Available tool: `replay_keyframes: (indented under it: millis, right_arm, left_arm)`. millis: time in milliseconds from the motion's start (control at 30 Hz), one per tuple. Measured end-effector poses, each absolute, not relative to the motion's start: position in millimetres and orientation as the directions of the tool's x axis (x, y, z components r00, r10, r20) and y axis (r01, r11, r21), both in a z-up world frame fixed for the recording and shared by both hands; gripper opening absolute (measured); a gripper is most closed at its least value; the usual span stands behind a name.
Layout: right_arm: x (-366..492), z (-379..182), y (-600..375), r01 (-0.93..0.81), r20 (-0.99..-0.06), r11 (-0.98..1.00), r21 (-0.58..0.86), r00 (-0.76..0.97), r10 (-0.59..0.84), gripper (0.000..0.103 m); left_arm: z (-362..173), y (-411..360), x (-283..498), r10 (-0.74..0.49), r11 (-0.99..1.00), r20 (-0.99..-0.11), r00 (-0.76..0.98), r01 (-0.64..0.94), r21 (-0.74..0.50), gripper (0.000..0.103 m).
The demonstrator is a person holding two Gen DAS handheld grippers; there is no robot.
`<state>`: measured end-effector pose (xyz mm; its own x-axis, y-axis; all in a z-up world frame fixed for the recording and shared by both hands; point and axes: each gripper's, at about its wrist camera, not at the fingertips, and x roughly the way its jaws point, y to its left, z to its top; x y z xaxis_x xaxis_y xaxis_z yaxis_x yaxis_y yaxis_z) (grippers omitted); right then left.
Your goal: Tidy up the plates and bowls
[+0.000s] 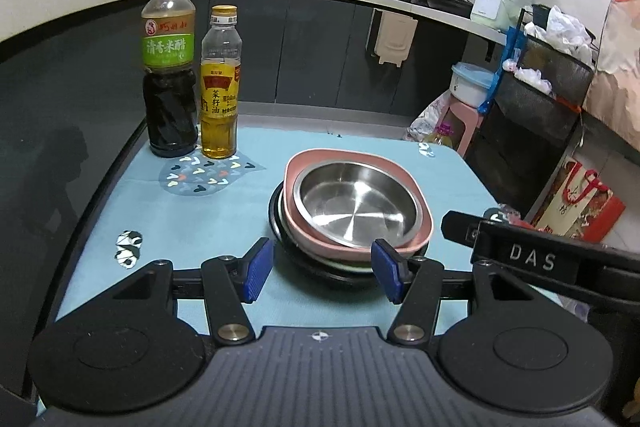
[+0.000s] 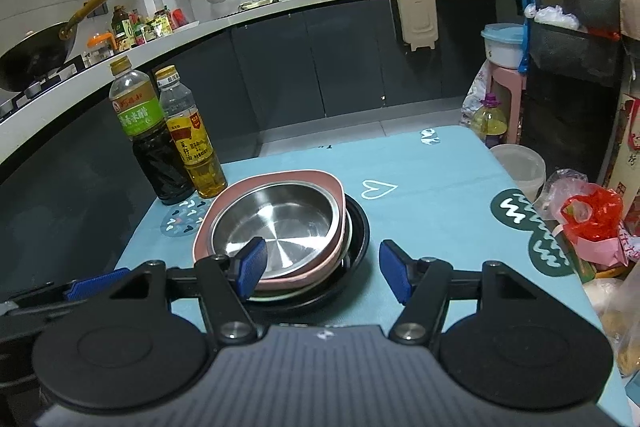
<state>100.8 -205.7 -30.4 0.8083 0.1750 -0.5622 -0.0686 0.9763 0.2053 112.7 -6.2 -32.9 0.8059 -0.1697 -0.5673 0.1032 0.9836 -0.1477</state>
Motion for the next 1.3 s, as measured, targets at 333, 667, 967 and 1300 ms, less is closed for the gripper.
replay_keyframes:
  millis: [333,667,967,1300]
  right_arm:
    - [74,-22,-199,-0.062,-0.549,0.976,0.21,0.818,0.17,0.061]
    - [48,-15,-193,-0.057,-0.532,0.978,0.202,0.832,0.158,0.061]
    - [31,-13,-187,-0.046,-0.522,0.981,0.187,0.842,0.139,0.061]
    - [20,-16,-183,-0.036,-0.518,0.983,0.182,0.846,0.127,0.061]
  left_arm:
    - [-27,-4,79,-0.119,0.992,-0.566,0.816,0.077,-0.098,0.058]
    - [-25,-4,58,-0.111,0.993,-0.579,0.808,0.07,-0.094,0.058]
    - [-19,-3,41,-0.112,0.993,-0.56,0.821,0.073,-0.091,0.058]
    - [-21,-6,32,-0.095,0.995,-0.567,0.818,0.068,-0.069,0.058]
